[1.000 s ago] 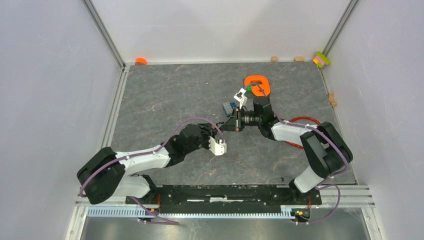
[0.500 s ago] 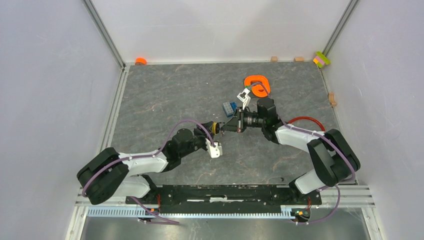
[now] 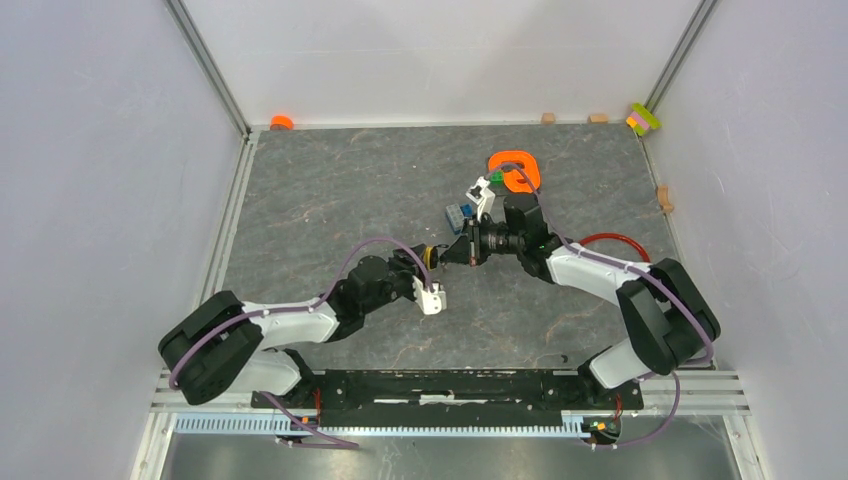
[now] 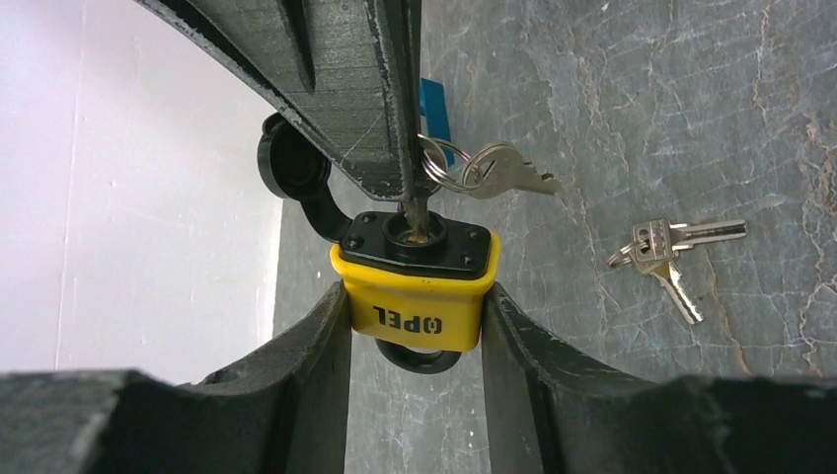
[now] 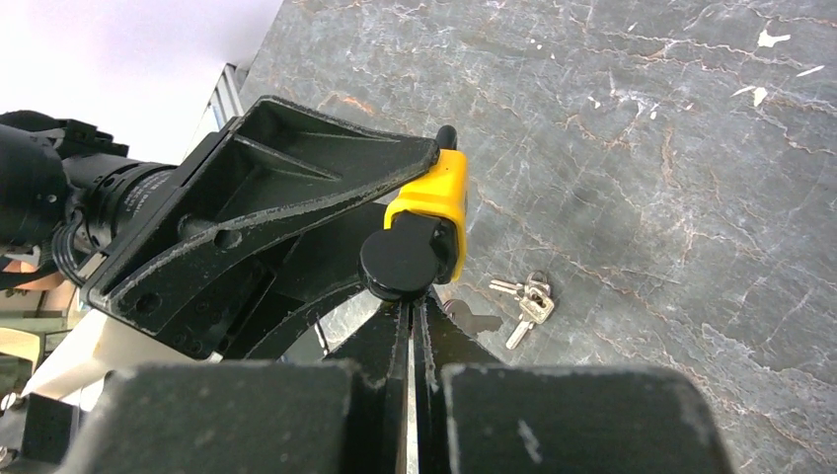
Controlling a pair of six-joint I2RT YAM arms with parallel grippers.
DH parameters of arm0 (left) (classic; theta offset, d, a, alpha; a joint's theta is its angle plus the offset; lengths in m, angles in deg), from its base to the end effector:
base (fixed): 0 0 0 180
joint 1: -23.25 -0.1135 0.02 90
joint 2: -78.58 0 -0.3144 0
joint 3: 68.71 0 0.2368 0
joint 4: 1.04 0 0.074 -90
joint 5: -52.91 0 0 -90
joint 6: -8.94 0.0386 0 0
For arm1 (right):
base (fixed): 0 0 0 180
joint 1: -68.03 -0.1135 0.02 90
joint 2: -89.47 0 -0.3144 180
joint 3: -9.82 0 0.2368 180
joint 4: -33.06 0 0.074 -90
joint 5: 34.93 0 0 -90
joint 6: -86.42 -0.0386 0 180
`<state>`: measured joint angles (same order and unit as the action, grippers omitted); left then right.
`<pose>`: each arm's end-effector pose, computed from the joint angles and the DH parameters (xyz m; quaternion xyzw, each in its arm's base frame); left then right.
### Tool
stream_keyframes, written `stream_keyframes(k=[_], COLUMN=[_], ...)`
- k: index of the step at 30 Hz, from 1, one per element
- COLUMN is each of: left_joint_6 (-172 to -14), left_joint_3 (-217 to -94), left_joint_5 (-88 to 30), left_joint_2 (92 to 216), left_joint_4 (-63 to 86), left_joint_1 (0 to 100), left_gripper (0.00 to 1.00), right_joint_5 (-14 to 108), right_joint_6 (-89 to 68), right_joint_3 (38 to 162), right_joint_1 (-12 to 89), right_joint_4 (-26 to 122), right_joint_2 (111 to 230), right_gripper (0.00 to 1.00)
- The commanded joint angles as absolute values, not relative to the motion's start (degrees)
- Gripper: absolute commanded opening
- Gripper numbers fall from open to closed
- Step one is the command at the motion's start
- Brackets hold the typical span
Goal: Unlock with the key
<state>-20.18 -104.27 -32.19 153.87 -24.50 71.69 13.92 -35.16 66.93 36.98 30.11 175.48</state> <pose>0.1503 -0.1745 0.2347 0.6669 0.4414 0.0309 0.5996 0.2423 0.1755 0.2676 -0.1827 0.7946 0.5126 0.2693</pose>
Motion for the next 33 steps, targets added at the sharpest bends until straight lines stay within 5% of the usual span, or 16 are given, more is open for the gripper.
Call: stream_keyframes(k=[1, 23, 30, 33], left_joint_6=[-22.2, -26.6, -26.8, -26.9], left_joint_3=[-109.1, -114.5, -113.8, -113.7], left_joint_5=[-31.1, -33.1, -32.3, -32.3], left_joint_2=[154.4, 156.0, 155.2, 154.8], left_joint_4=[-26.4, -17.4, -16.6, -16.4], left_joint_1=[72.5, 73.7, 73.6, 73.4], left_gripper=[0.02, 0.02, 0.02, 0.02], right_joint_5=[13.0, 14.6, 12.3, 12.0], right_joint_6=[-33.9, -36.9, -32.6, -30.6], right_joint_3=[70.6, 74.5, 74.8, 74.7], right_joint_1=[35.3, 33.8, 34.6, 36.0], right_joint_4=[30.1, 26.6, 29.1, 31.4], right_joint_2=[176.9, 182.2, 179.5, 177.8], right_gripper=[0.0, 0.0, 0.37, 0.39])
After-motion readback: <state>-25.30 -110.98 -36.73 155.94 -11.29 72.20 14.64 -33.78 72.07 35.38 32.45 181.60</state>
